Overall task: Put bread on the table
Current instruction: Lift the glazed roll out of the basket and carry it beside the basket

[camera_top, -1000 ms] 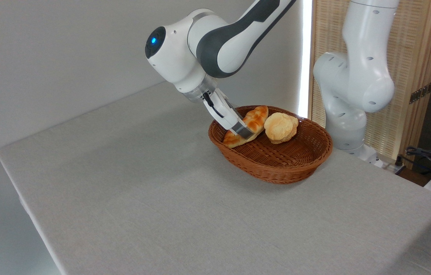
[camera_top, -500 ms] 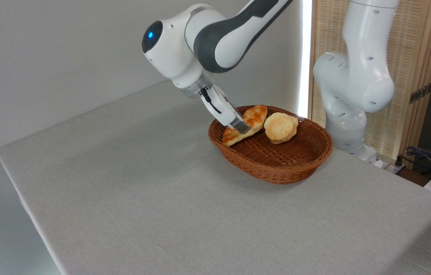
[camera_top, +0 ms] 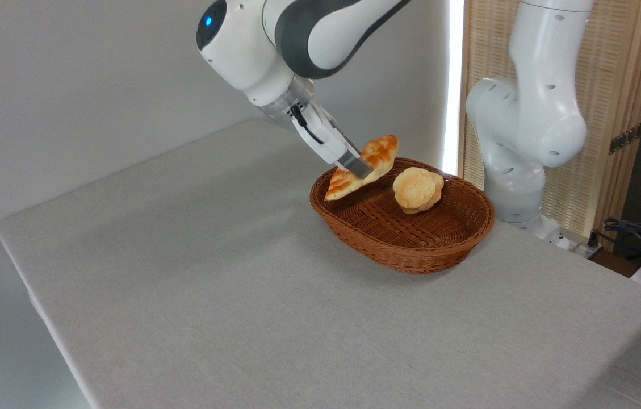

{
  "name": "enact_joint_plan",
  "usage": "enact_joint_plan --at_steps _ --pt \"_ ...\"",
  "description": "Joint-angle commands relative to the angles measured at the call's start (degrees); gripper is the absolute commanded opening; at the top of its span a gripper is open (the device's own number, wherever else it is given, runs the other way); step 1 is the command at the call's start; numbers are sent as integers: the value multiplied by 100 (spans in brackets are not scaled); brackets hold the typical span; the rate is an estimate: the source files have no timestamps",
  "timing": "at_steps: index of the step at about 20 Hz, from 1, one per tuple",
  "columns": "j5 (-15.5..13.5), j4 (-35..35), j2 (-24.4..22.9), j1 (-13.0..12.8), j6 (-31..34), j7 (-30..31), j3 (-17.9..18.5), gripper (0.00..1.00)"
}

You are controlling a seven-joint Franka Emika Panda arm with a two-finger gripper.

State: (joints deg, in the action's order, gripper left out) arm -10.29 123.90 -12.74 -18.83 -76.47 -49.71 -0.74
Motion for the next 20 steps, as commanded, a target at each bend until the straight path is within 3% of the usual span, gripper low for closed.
enact_joint_plan --at_steps 1,7,10,14,20 --pt "106 -471 26 11 386 -153 222 48" --pt "124 -1183 131 20 387 -144 311 48" --pt "273 -1570 298 28 133 -91 311 47" --pt "265 -1860 544 239 -621 -83 320 47" --pt "265 -1966 1098 345 -1870 -39 320 47"
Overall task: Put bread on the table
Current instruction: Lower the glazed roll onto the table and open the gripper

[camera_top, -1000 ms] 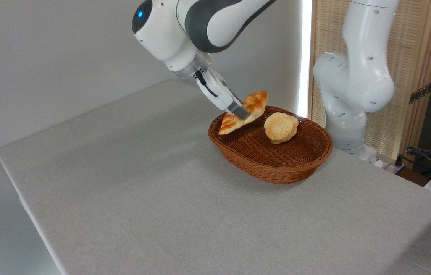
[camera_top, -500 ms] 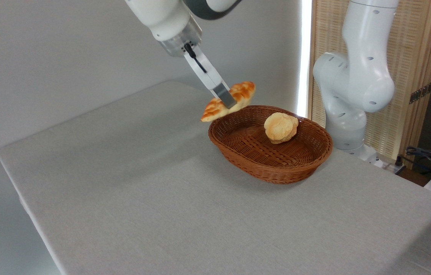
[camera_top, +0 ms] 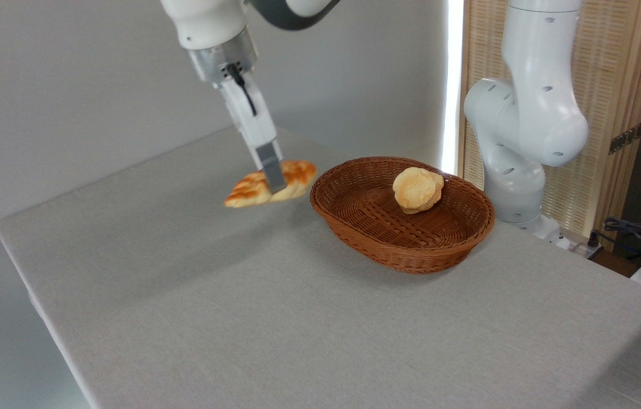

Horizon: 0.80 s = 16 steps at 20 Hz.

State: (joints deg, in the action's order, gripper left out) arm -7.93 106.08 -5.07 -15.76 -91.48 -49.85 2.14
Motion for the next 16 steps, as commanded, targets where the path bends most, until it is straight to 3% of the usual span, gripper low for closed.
enact_joint_plan --at_steps 1,3,5,6,7,16 --pt "37 -185 409 38 -510 -25 32 48" --pt "37 -185 559 47 -678 -33 32 54" --pt "45 -185 725 47 -818 -33 32 83" --pt "45 -185 805 47 -923 -25 32 94" --pt "45 -185 866 47 -1003 -25 32 98" --pt "54 -185 1139 38 -1021 -60 24 100"
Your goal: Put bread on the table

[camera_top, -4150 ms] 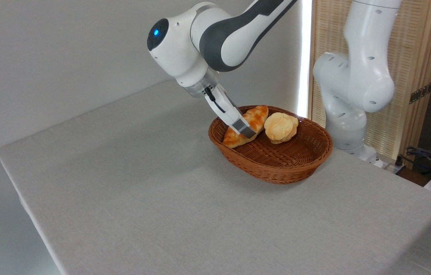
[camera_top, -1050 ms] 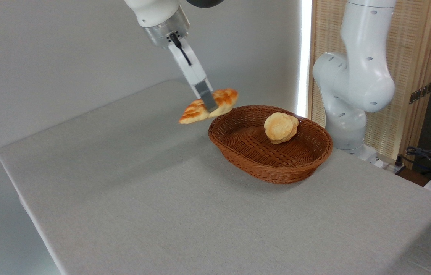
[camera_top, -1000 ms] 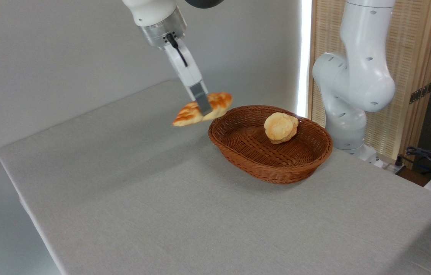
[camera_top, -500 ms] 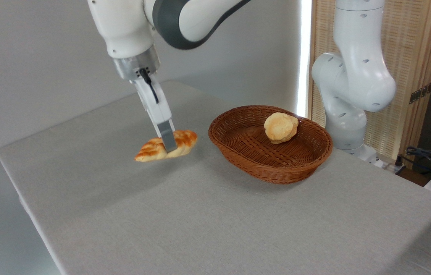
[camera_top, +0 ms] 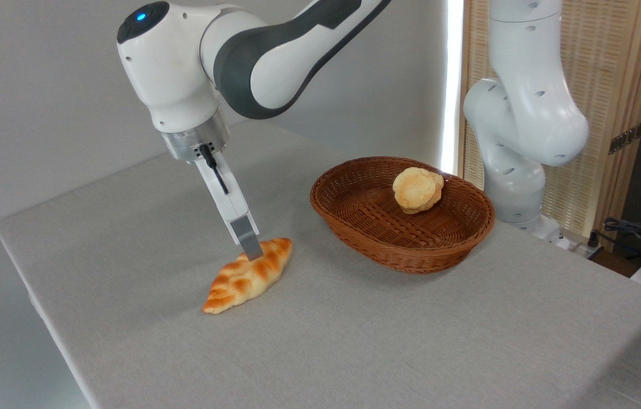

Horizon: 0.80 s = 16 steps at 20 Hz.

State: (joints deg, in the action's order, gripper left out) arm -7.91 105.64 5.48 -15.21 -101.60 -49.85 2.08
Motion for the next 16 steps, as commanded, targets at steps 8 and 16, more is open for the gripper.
enact_joint_plan --at_steps 8,16 --pt "44 -586 23 -17 9 98 29 100" --pt "999 -1344 -74 -78 96 1888 -76 100"
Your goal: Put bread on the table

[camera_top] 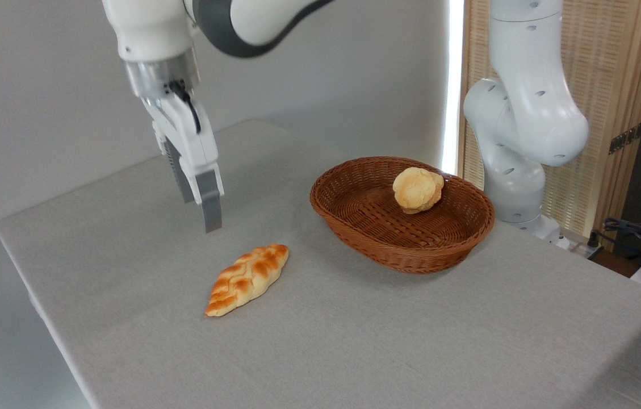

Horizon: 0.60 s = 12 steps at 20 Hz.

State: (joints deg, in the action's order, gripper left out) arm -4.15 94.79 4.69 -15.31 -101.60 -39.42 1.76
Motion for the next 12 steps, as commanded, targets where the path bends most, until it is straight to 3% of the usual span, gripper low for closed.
enact_joint_plan --at_steps 1,5,8,12 --pt "765 -268 -12 -77 96 1179 -44 100" --pt "687 -374 -29 -77 88 1490 -44 100" --pt "336 -374 -29 -77 87 1473 -9 100" --pt "353 -321 -29 -77 96 1429 -35 100"
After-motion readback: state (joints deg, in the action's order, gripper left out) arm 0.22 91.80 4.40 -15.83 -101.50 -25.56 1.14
